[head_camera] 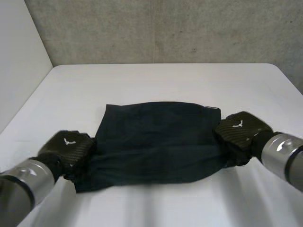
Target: Fold the shorts.
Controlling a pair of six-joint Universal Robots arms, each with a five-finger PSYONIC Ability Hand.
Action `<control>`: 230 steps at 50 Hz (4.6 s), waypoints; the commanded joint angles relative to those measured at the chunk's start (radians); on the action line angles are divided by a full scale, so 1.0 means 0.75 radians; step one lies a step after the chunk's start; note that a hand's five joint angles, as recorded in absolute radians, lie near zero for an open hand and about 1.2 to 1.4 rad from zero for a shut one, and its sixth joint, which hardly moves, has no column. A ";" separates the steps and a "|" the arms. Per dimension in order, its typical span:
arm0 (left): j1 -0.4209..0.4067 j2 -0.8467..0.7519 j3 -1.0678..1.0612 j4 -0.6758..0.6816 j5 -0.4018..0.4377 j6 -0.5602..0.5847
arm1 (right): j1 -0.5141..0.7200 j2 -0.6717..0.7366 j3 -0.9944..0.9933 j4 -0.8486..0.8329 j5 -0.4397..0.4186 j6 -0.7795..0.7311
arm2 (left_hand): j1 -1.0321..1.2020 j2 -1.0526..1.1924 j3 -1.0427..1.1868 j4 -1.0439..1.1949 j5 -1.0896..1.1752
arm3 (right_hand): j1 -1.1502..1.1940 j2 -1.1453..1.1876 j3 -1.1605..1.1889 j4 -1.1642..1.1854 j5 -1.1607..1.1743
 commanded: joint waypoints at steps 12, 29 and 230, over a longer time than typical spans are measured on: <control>-0.061 -0.088 -0.067 0.140 -0.003 -0.009 | 0.002 0.194 0.050 -0.185 0.006 0.208 | -0.840 -0.864 -0.863 -0.863 -0.865 | 0.565 0.292 0.309 0.276 0.336; -0.092 -0.266 -0.055 0.302 -0.015 -0.009 | 0.025 0.197 0.093 -0.208 0.008 0.212 | -0.140 -0.164 -0.163 -0.163 -0.165 | 0.565 0.292 0.309 0.276 0.336; -0.192 -0.765 0.690 0.433 -0.296 0.122 | -0.045 0.291 0.067 -0.515 0.051 0.596 | -1.123 -1.147 -1.146 -1.146 -1.148 | -0.765 -1.039 -1.022 -1.054 -0.994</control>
